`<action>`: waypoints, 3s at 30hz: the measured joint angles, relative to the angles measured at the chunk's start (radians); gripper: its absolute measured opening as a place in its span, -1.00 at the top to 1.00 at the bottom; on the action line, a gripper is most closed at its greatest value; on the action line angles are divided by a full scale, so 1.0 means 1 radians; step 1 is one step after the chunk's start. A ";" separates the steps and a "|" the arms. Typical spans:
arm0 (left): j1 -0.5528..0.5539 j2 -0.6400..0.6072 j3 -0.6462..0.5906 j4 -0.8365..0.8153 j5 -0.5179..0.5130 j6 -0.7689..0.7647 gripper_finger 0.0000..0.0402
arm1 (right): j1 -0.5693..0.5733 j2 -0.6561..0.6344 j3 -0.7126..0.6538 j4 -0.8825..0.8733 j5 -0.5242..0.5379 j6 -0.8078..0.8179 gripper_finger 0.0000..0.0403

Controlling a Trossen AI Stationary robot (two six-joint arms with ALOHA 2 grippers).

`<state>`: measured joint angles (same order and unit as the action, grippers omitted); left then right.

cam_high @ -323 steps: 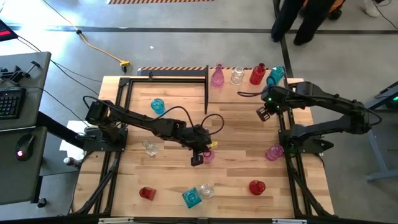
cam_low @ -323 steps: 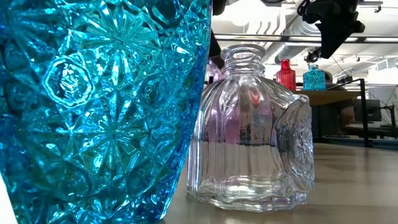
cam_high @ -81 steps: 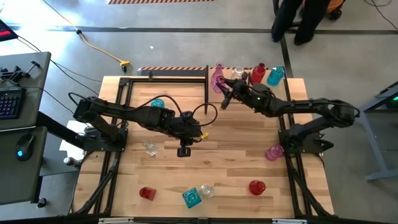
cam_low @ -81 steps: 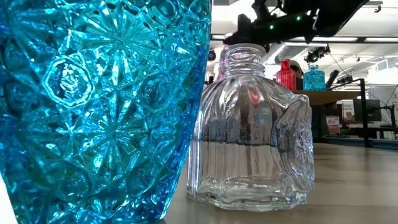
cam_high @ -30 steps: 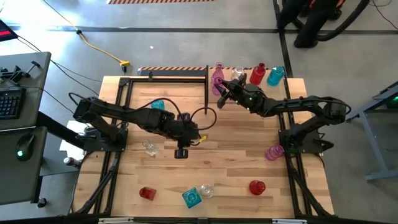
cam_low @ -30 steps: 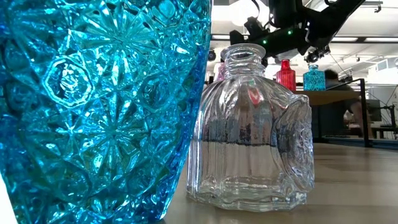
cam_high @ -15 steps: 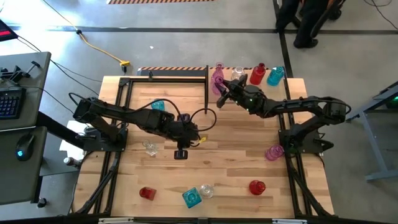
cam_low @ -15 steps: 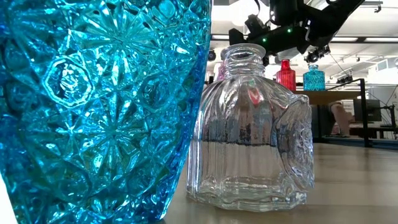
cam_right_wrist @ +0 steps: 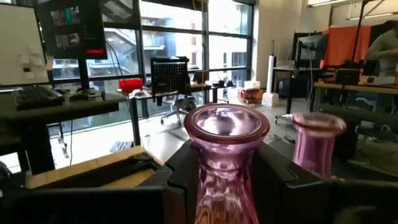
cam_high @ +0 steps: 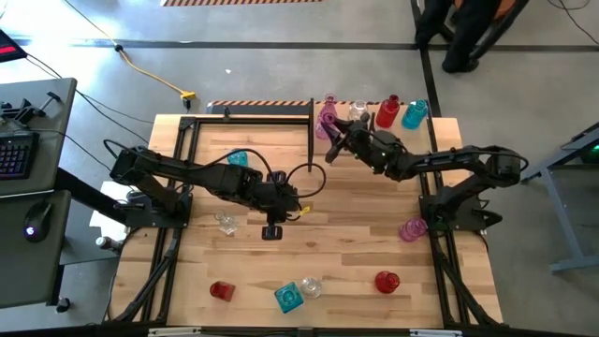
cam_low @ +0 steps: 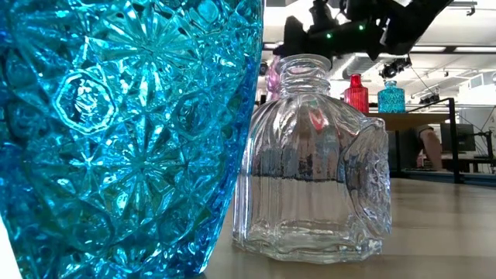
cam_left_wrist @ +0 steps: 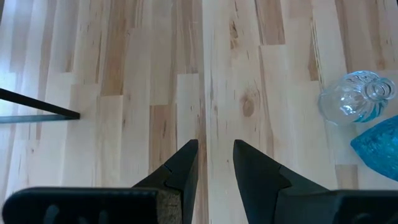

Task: Sort vases onto shelf
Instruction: Put the left pink vase on the shelf aligned with the other pink vase

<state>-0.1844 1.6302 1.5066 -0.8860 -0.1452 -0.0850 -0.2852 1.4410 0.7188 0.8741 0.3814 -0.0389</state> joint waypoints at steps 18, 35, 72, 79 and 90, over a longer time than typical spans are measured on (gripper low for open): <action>0.001 0.000 0.000 0.000 0.000 0.010 0.55 | 0.053 0.000 0.349 -0.380 -0.018 -0.081 0.59; 0.000 0.000 0.000 -0.012 0.000 0.009 0.55 | -0.016 0.074 0.239 -0.307 -0.049 -0.042 0.59; 0.000 0.000 0.000 -0.031 0.000 -0.008 0.55 | 0.006 0.012 0.103 -0.347 0.015 0.023 0.59; 0.001 0.000 0.000 -0.031 0.000 -0.008 0.55 | -0.004 0.011 -0.044 -0.104 0.037 0.034 0.59; 0.001 0.000 0.000 -0.030 0.000 -0.016 0.55 | -0.037 0.003 -0.061 -0.091 0.012 0.039 0.59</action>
<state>-0.1837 1.6302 1.5066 -0.9157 -0.1452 -0.1005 -0.3222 1.4441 0.6582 0.7830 0.3938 0.0003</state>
